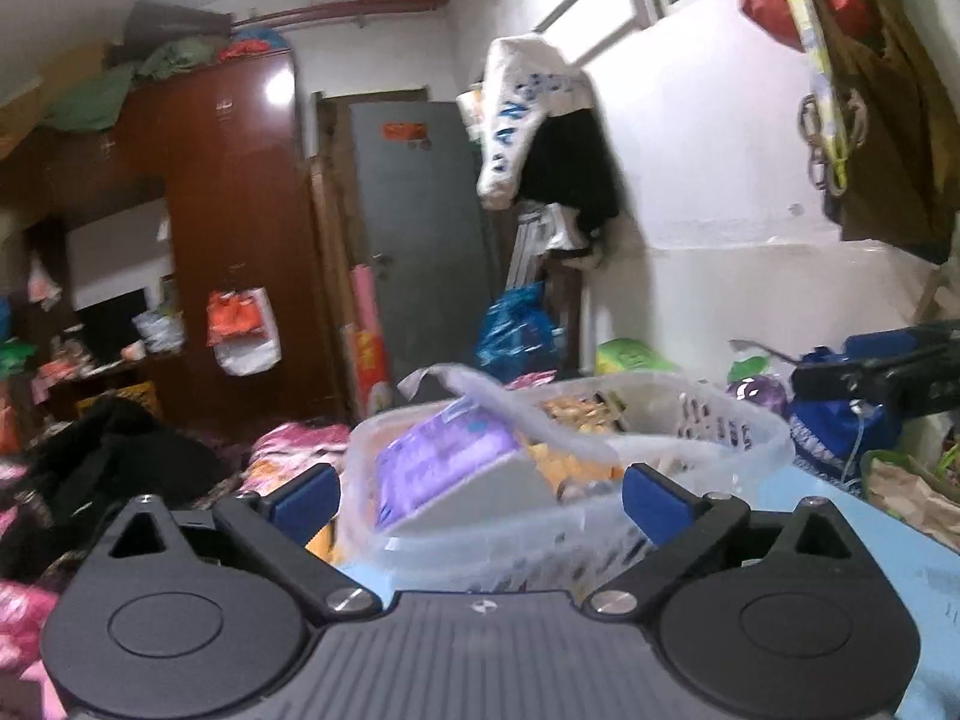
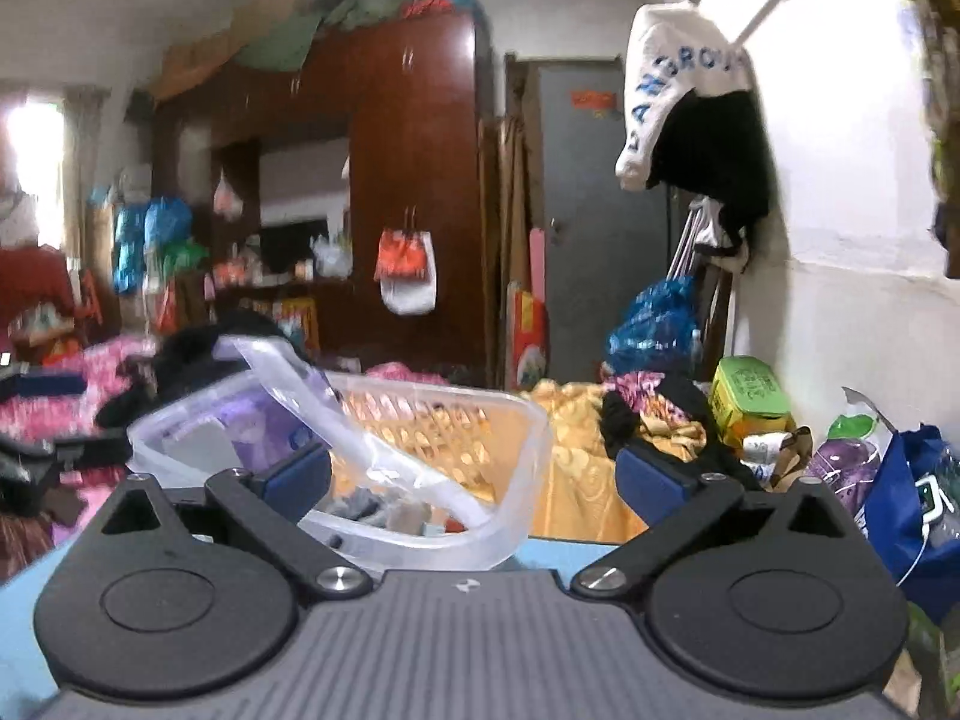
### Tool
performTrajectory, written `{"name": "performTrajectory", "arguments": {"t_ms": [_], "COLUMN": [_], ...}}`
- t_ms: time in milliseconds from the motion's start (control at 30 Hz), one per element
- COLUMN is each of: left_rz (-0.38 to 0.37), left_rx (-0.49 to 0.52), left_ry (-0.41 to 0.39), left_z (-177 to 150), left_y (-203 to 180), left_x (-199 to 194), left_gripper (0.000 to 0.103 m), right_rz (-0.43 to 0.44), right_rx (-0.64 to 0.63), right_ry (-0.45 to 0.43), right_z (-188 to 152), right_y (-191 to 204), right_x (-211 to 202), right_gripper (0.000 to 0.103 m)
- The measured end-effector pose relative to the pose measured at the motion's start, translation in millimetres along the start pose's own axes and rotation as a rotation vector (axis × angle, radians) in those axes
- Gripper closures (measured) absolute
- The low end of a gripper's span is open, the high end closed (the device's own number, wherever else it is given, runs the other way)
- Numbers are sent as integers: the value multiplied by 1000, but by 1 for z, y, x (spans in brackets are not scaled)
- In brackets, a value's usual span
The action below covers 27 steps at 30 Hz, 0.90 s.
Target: Organize objects
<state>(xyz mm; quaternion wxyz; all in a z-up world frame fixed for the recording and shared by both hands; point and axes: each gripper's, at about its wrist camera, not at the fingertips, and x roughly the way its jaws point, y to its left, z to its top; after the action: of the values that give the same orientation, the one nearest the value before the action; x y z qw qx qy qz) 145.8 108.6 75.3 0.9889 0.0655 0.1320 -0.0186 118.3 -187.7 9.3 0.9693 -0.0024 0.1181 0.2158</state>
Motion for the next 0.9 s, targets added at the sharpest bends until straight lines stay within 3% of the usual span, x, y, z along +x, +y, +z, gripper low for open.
{"name": "performTrajectory", "arguments": {"t_ms": [200, 567, 900], "left_rz": [-47, -35, -28], "left_rx": [-35, -90, -73], "left_ry": [6, -28, -37], "left_z": [-20, -50, -54], "left_y": [-8, -21, -41], "left_x": [-43, -88, -96], "left_gripper": [2, 2, 2], "right_rz": [47, 52, 53], "right_rx": [14, -78, -8], "right_ry": [82, 53, 24], "right_z": [-4, -22, -43], "right_y": [18, 45, 38], "right_x": [-23, -54, -74], "right_gripper": [0, 0, 0]}}
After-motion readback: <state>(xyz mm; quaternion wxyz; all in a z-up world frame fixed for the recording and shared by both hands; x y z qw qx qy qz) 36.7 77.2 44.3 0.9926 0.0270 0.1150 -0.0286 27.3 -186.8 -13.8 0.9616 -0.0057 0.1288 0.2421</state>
